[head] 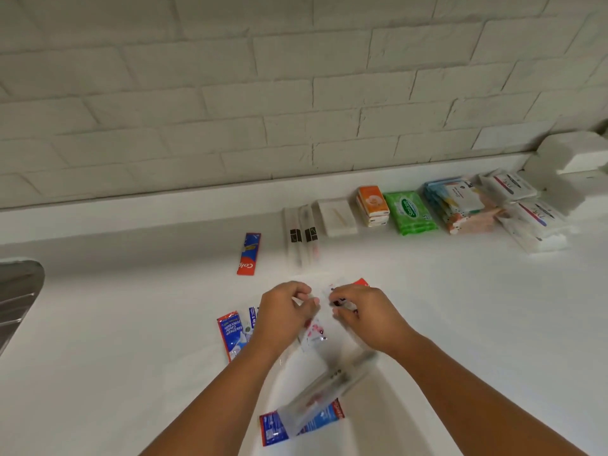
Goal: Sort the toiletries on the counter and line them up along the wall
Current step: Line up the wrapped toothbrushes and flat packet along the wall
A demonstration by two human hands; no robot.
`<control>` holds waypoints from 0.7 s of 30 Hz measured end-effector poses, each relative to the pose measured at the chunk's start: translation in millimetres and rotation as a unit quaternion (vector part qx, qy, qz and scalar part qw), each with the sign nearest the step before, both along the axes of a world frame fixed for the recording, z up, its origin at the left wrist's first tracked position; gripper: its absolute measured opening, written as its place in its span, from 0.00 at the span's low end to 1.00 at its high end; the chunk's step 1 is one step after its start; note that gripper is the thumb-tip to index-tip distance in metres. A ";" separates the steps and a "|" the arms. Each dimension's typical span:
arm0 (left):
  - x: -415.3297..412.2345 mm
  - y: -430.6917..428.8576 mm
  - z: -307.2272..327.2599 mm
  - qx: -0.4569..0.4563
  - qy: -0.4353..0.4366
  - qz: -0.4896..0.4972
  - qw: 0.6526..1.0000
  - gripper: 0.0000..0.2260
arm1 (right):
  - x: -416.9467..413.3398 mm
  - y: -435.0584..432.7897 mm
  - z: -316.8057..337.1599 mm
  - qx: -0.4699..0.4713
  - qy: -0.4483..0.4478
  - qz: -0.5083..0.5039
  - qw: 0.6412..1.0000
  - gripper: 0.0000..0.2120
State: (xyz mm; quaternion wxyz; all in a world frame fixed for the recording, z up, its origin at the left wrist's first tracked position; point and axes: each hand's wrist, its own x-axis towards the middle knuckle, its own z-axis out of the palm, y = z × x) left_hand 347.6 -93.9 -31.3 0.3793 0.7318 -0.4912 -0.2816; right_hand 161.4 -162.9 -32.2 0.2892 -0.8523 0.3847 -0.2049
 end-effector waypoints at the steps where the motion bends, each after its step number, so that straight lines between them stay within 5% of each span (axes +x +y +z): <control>1: -6.4 10.2 -1.7 0.001 0.016 -0.007 1.000 0.06 | -8.4 7.5 -3.8 -0.008 -0.013 -0.007 1.000 0.08; 7: -34.2 55.6 -10.3 0.015 0.003 -0.051 0.999 0.06 | -46.7 42.0 -21.3 -0.012 0.015 -0.002 1.000 0.12; 16: -49.4 91.9 -31.9 0.025 -0.151 -0.162 0.975 0.15 | -62.0 61.4 -29.8 -0.102 0.074 0.080 0.989 0.16; 21: -51.9 97.5 -35.9 0.013 -0.179 -0.167 0.969 0.16 | -61.8 63.8 -36.1 -0.146 0.081 0.081 0.983 0.05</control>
